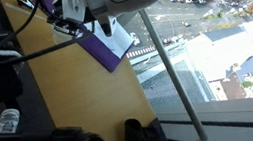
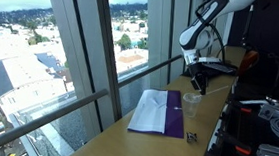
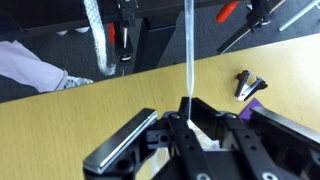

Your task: Pick up the clear straw and put it through the top hole into the clear plastic cup

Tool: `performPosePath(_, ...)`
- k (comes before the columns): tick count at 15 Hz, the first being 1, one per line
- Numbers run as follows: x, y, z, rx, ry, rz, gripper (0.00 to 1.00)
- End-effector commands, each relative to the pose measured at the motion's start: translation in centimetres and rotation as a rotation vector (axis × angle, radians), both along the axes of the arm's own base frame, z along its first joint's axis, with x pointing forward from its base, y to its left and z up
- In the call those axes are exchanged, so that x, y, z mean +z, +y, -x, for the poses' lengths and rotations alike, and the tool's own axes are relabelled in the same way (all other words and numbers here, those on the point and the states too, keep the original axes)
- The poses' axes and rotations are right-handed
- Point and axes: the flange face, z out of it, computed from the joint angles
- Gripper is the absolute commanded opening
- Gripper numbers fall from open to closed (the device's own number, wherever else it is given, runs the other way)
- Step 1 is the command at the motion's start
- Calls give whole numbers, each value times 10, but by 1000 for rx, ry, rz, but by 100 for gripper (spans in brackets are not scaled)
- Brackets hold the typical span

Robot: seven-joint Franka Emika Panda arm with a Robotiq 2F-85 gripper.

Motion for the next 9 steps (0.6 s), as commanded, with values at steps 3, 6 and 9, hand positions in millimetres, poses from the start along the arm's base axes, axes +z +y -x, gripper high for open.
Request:
performPosePath(3,-4,-6,-11,-23,-9,-9,3)
performPosePath(6,-9,-8,-14,-28,-4,-18,3)
performPosePath(9,-12,-8,-17,-34,2,-35,3)
